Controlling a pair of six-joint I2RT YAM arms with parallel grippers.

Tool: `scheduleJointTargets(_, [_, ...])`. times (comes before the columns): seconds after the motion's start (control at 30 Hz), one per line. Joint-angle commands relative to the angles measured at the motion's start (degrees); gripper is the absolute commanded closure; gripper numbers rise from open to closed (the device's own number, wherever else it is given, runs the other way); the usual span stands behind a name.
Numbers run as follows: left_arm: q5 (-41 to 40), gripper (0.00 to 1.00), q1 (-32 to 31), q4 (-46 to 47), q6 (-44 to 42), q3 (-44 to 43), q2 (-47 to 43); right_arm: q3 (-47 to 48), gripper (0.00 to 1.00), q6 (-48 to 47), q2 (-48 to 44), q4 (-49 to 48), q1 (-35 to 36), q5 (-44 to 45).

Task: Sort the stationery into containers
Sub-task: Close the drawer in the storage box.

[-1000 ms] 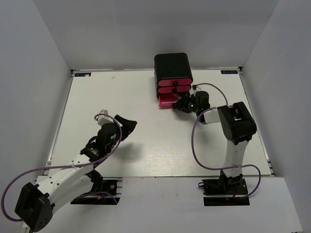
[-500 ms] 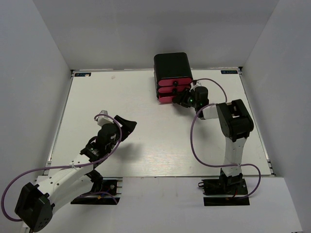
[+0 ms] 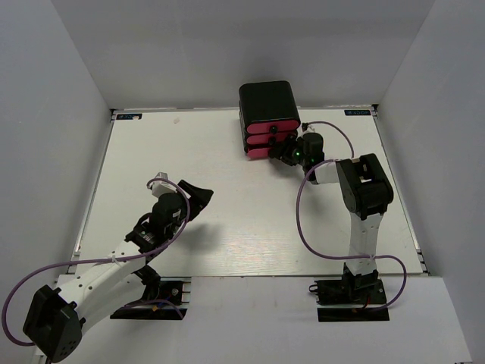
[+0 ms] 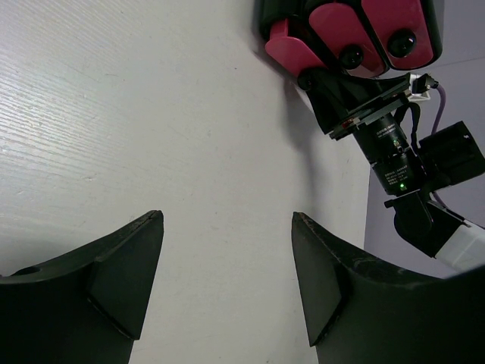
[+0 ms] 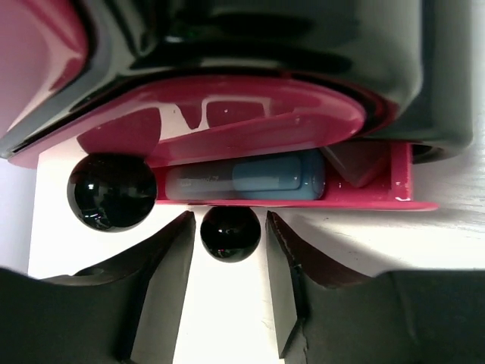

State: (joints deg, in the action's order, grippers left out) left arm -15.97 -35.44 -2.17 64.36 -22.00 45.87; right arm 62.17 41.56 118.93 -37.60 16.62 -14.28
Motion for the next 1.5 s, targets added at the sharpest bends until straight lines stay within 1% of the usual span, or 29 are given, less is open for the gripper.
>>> scheduleJointTargets(0.0, [-1.00,0.22,-0.24,-0.20,-0.02,0.55,-0.52,0.85,0.51,2.73,-2.91,-1.16,-0.01,1.36])
scheduleJointTargets(0.07, [-1.00,0.22,-0.24,-0.20,-0.02,0.55,-0.52,-0.73,0.47,3.44,-4.31,-1.07,-0.10,1.01])
scheduleJointTargets(0.2, [-1.00,0.22,-0.24,0.32,-0.02,0.55,-0.52,-5.99,0.47,3.70,-7.75,-1.77,-0.36,1.27])
scheduleJointTargets(0.27, [-1.00,0.22,-0.24,0.33,-0.02,0.55,-0.52,-7.15,0.47,3.88,-9.41,-1.68,-0.71,1.27])
scheduleJointTargets(0.37, [-1.00,0.22,-0.24,0.86,-0.02,1.08,-0.52,-9.70,0.54,3.62,-10.82,-2.03,-1.15,1.10])
scheduleJointTargets(0.4, [-1.00,0.22,-0.24,0.86,-0.02,1.08,-0.52,-10.92,0.59,3.44,-11.00,-1.95,-1.50,1.19])
scheduleJointTargets(0.47, [-1.00,0.22,-0.24,0.86,-0.02,1.08,-0.52,-11.63,0.64,3.61,-11.35,-1.60,-1.68,1.89])
scheduleJointTargets(0.5, [-1.00,0.22,-0.24,0.86,-0.02,1.08,-0.52,-11.63,0.71,3.35,-11.27,-1.33,-1.94,2.41])
scheduleJointTargets(0.6, [-1.00,0.22,-0.24,0.86,0.51,1.08,0.01,-11.63,0.77,3.09,-10.66,-0.72,-2.73,3.47])
scheduleJointTargets(0.9, [-1.00,0.22,-0.24,0.86,0.51,0.55,0.63,-6.02,0.77,1.68,-5.12,0.42,-3.00,3.12])
scheduleJointTargets(0.97, [-1.00,0.22,-0.24,0.33,0.51,0.55,0.63,-5.66,0.77,1.77,-4.42,0.95,-2.65,2.95])
scheduleJointTargets(1.0, [-1.00,0.22,-0.24,0.33,0.51,0.55,0.63,-5.57,0.79,1.60,-4.07,1.04,-2.73,2.16])
scheduleJointTargets(1.47, [-1.00,0.22,-0.24,0.33,0.51,0.55,0.63,-3.20,0.79,3.61,-1.16,2.10,-0.45,1.01])
